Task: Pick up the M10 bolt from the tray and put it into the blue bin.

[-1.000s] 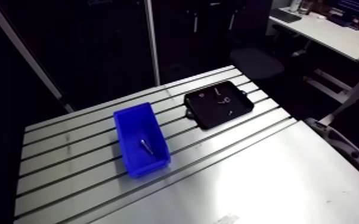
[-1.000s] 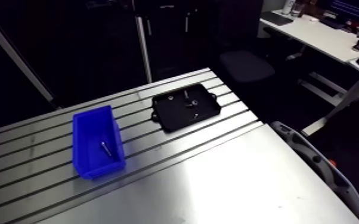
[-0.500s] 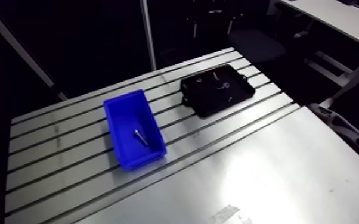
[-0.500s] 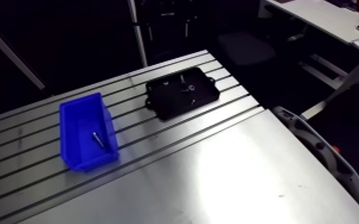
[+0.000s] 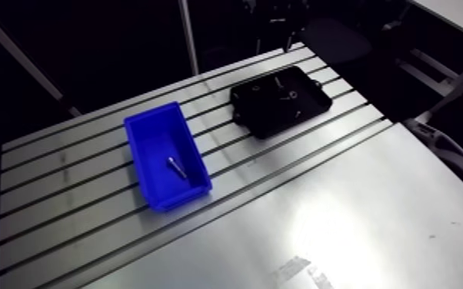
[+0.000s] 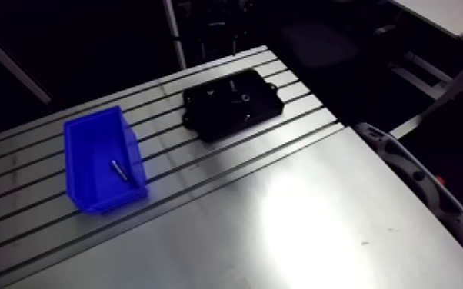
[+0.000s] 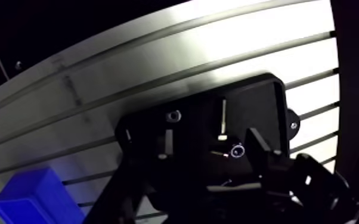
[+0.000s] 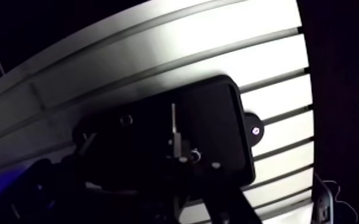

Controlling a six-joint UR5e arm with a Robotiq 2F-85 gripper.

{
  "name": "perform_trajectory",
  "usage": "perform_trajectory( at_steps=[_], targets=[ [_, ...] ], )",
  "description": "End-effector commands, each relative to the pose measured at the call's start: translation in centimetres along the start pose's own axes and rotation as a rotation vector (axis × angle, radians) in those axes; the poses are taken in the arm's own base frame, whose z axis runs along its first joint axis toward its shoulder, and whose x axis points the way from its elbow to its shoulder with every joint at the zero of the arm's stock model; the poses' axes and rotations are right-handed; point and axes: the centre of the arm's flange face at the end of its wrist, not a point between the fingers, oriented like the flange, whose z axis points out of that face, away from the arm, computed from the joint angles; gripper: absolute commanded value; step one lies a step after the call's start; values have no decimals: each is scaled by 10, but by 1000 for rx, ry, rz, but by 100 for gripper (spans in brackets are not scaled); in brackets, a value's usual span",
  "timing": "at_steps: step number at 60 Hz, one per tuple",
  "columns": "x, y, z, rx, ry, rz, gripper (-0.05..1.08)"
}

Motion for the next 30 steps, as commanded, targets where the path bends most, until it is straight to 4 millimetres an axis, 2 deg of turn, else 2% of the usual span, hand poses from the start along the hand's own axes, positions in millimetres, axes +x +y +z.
perform_trajectory(
  at_steps=[1, 10, 25, 30],
  targets=[
    [-6, 8, 21, 2, -12, 7, 49],
    [-6, 18, 29, 3, -26, 10, 54],
    [-7, 33, 32, 7, -29, 23, 55],
    [-7, 40, 38, 10, -38, 17, 60]
  ],
)
